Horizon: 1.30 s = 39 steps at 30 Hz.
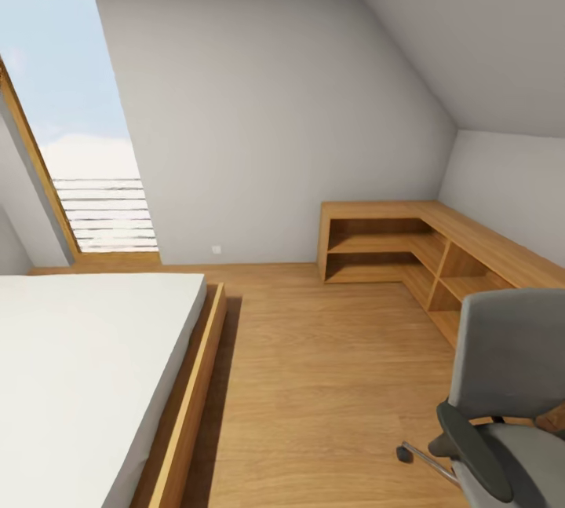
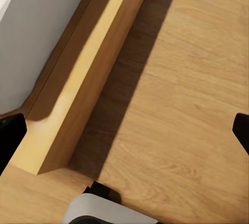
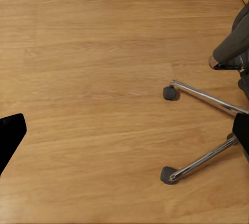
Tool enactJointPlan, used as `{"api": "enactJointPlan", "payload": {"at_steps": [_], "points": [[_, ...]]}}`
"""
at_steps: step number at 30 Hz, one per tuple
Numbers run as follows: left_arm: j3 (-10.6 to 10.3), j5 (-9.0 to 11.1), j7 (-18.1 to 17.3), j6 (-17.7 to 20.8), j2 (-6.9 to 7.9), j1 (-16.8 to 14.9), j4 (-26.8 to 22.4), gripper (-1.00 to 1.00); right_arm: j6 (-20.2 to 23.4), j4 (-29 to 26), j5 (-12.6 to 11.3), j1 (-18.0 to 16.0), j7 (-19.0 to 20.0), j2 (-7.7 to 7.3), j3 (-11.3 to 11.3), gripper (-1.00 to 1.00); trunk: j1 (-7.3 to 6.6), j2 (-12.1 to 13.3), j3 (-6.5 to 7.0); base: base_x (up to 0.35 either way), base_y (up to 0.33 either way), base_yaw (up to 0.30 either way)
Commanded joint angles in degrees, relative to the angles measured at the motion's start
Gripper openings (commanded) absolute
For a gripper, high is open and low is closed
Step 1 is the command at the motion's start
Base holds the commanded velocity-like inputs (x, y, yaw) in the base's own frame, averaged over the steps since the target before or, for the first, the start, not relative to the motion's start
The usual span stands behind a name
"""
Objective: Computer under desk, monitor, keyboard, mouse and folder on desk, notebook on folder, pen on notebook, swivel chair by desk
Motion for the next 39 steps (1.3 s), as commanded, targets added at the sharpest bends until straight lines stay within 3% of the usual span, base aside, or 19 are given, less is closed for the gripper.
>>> {"api": "enactJointPlan", "payload": {"at_steps": [1,20,39], "points": [[-0.2,0.5,0.3,-0.2,0.01,0.0,-0.1,1.00,-0.1,0.0,-0.4,0.0,-0.2,-0.02,0.5,1.00,0.01,0.0,0.03,0.000,0.006,0.000],[-0.2,0.5,0.3,-0.1,0.04,0.0,-0.1,1.00,-0.1,0.1,0.1,0.0,0.0,-0.19,0.6,1.00,0.01,0.0,1.00,0.008,0.001,0.035],[-0.2,0.5,0.3,-0.1,0.04,0.0,0.4,1.00,-0.1,0.2,0.2,0.0,0.0,-0.19,0.6,1.00,0.01,0.0,1.00,0.284,0.000,0.000]]}}
